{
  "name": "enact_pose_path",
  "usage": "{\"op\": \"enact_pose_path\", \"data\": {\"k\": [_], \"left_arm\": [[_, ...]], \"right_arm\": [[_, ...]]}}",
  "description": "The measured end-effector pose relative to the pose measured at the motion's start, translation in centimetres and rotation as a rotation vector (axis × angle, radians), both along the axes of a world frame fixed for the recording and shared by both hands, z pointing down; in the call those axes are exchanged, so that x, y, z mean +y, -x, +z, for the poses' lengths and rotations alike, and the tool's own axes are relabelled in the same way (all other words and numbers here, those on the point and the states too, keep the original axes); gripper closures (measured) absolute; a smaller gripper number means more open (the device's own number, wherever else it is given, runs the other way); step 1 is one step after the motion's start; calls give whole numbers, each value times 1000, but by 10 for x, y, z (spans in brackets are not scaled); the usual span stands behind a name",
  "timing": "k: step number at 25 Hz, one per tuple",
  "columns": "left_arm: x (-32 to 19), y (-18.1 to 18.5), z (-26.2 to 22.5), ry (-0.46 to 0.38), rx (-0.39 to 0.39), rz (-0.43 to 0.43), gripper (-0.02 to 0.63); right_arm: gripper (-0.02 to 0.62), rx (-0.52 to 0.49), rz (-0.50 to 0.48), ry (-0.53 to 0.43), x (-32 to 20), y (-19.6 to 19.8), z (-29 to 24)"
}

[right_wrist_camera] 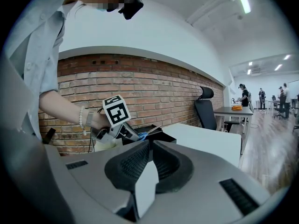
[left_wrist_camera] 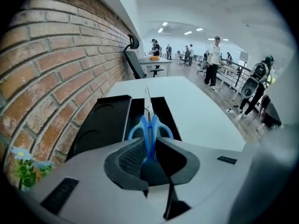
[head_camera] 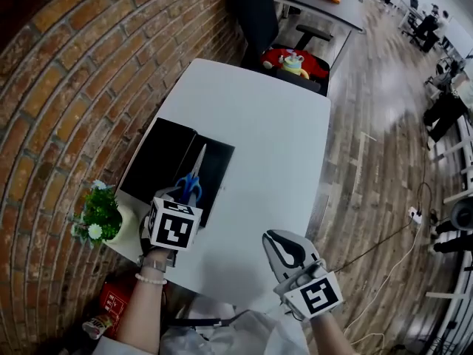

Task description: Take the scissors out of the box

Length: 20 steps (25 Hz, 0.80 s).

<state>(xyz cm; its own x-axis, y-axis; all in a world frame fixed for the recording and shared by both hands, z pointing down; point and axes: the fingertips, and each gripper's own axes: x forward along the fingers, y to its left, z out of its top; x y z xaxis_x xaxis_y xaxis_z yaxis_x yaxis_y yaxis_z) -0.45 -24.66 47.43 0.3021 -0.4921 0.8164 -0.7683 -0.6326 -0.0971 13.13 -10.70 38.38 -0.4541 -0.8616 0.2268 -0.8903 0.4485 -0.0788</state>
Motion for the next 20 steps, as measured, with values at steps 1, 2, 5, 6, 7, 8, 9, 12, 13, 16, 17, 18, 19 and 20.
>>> {"op": "enact_pose_path", "data": {"k": [1, 2, 5, 6, 7, 8, 9, 12, 13, 16, 17, 18, 19, 20], "left_arm": [[3, -1, -8, -19, 24, -1, 515], [5, -2, -16, -40, 45, -2, 515], [15, -3, -41, -106, 101, -3, 515], [18, -3, -51, -130, 121, -4, 515], [22, -3, -60, -155, 144, -4, 515], [25, -3, -70, -177, 167, -3, 515], [29, -3, -79, -195, 190, -1, 515], [41, -3, -106, -242, 256, 6, 515], [45, -2, -114, -258, 272, 10, 515], [61, 0, -134, -308, 309, 29, 515], [67, 0, -140, -325, 320, 35, 515], [72, 0, -146, -342, 330, 40, 515], [78, 1, -151, -358, 339, 45, 515], [84, 1, -156, -373, 345, 51, 515]], "right_arm": [[540, 4, -1, -4, 1, 1, -3], [541, 7, -1, -9, 2, 2, -7], [541, 19, -9, -27, 6, 4, -18], [540, 23, -10, -29, 8, 5, -21], [540, 28, -10, -28, 10, 5, -24], [541, 34, -8, -24, 12, 4, -27], [541, 38, -6, -23, 14, 4, -29], [540, 19, 9, -51, 19, 4, -40], [541, 17, 11, -51, 22, 4, -42], [541, 22, 14, -25, 32, 4, -44], [541, 22, 15, -20, 34, 4, -45], [540, 21, 14, -18, 36, 4, -46], [541, 18, 10, -22, 38, 6, -48], [540, 14, 2, -27, 40, 8, -50]]}}
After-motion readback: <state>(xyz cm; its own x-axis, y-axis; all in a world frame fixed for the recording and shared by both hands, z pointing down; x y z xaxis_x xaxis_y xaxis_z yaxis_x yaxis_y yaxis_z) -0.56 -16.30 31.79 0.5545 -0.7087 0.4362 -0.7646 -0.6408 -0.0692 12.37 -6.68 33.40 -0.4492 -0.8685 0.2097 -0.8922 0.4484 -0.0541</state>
